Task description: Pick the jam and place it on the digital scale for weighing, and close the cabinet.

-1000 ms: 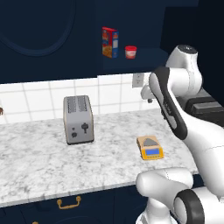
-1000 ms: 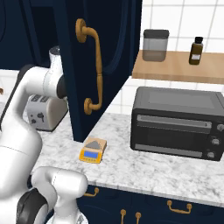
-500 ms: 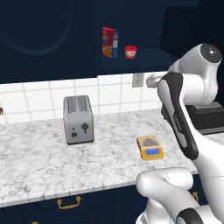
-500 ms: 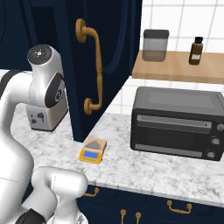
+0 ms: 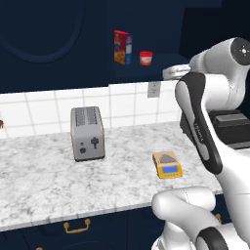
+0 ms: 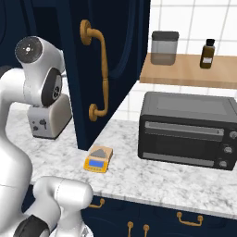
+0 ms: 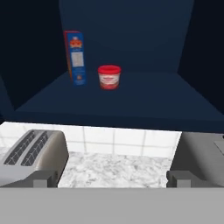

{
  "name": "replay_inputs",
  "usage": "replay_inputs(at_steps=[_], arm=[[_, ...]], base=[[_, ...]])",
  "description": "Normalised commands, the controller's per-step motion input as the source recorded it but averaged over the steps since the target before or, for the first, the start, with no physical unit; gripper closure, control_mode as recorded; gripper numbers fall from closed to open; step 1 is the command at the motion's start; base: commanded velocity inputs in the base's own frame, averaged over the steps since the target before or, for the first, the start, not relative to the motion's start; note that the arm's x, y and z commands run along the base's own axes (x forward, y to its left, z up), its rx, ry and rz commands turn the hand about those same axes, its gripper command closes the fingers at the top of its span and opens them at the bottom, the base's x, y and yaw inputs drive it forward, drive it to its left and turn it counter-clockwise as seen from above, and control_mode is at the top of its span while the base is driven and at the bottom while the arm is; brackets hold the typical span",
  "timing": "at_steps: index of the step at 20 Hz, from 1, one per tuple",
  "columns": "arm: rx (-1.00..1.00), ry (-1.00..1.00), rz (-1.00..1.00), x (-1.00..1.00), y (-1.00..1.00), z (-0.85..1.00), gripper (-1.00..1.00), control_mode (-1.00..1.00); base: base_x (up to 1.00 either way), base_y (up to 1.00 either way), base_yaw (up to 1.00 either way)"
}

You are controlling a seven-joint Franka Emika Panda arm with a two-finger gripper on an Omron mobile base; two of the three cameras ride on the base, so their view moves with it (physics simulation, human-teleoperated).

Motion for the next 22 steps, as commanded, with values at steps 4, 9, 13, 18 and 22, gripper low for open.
replay_inputs(at_steps=[4,9,13,18,22], arm=[[-0.02,0.0,0.0,0.26,0.15,0.15,-1.0,-1.0],[0.0,0.08,0.0,0.37,0.04,0.02,-1.0,-1.0],[0.0,0.04,0.0,0.32,0.0,0.0,-1.0,-1.0],[0.0,0.0,0.0,0.36,0.0,0.0,-1.0,-1.0],[0.0,0.0,0.0,0.39,0.01,0.0,-1.0,-1.0]], base=[[0.0,0.0,0.0],[0.0,0.0,0.0],[0.0,0.0,0.0],[0.0,0.0,0.0],[0.0,0.0,0.0]])
